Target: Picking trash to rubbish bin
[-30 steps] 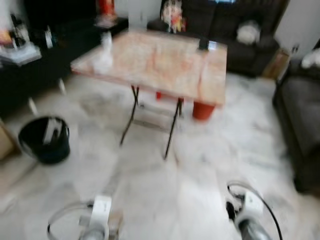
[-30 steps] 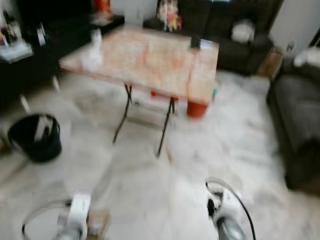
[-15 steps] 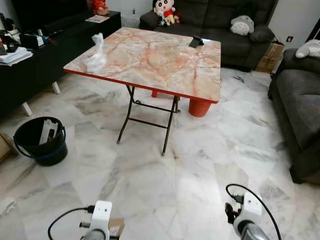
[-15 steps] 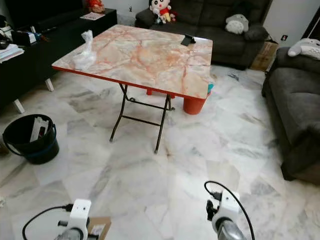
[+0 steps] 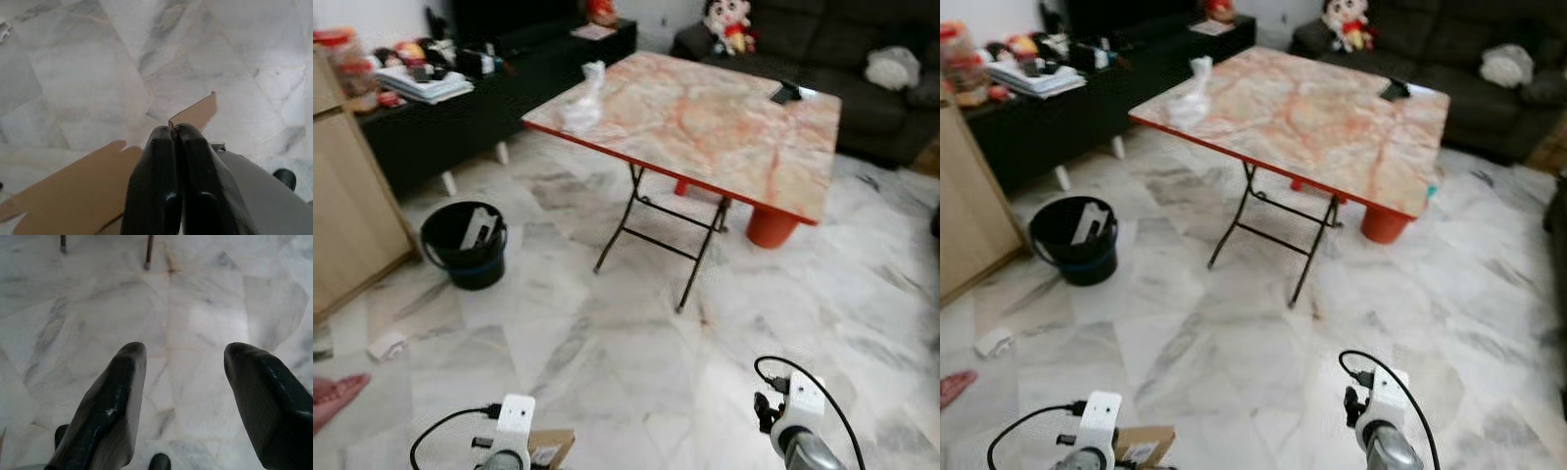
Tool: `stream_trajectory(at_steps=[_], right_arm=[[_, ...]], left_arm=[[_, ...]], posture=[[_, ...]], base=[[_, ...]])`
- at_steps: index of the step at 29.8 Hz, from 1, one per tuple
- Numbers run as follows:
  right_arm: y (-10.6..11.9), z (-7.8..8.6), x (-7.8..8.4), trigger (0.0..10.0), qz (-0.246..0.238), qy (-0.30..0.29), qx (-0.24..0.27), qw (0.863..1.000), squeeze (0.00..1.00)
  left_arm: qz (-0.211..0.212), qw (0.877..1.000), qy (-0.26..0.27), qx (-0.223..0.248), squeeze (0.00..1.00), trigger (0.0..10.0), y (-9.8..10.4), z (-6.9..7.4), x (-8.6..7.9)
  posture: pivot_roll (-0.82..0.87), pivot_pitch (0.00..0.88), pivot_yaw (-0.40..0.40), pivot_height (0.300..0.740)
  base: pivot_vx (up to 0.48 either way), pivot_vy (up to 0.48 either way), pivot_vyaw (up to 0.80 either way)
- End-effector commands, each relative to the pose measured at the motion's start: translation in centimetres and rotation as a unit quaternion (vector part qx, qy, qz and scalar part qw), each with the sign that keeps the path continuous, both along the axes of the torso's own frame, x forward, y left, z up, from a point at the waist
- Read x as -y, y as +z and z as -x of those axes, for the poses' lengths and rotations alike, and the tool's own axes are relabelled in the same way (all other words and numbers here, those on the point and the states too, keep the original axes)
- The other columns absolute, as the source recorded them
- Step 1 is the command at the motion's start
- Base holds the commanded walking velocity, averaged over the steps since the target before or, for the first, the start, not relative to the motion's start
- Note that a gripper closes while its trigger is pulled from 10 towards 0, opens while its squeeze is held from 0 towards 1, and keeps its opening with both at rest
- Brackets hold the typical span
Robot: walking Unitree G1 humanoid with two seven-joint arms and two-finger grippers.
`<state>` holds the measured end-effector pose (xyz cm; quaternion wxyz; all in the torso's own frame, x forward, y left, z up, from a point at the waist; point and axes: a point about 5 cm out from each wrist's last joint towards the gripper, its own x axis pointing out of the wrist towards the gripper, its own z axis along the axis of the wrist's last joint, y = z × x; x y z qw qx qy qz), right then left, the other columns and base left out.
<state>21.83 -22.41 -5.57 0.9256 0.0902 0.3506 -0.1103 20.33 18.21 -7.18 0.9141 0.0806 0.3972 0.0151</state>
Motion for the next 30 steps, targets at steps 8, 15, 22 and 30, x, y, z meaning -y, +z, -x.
stream_trajectory(at_steps=[8, 15, 22, 30], right_arm=[[0.18, -0.14, 0.39, 10.0, 0.002, -0.005, 0.002, 1.0, 0.0], [0.16, -0.12, 0.33, 10.0, 0.001, -0.003, 0.002, 1.0, 0.0], [0.24, -0.19, 0.46, 10.0, 0.003, -0.001, 0.004, 1.0, 0.0], [0.27, -0.24, 0.39, 10.0, 0.002, 0.0, 0.006, 1.0, 0.0]], left_arm=[[-0.003, 1.0, 0.003, -0.004, 0.0, 10.0, -0.13, 0.18, 0.13], [-0.001, 1.0, 0.003, -0.006, 0.0, 10.0, -0.21, 0.31, 0.27], [0.001, 1.0, 0.009, -0.005, 0.0, 10.0, -0.23, 0.36, 0.31], [0.0, 1.0, 0.012, -0.004, 0.0, 10.0, -0.23, 0.38, 0.24]], posture=[[0.2, 0.0, -0.117, 0.74], [0.19, 0.0, -0.12, 0.74], [0.19, 0.0, -0.127, 0.74], [0.19, 0.0, -0.127, 0.74]], base=[[0.0, 0.0, 0.8], [0.0, 0.0, 0.8], [0.0, 0.0, 0.8], [0.0, 0.0, 0.79]])
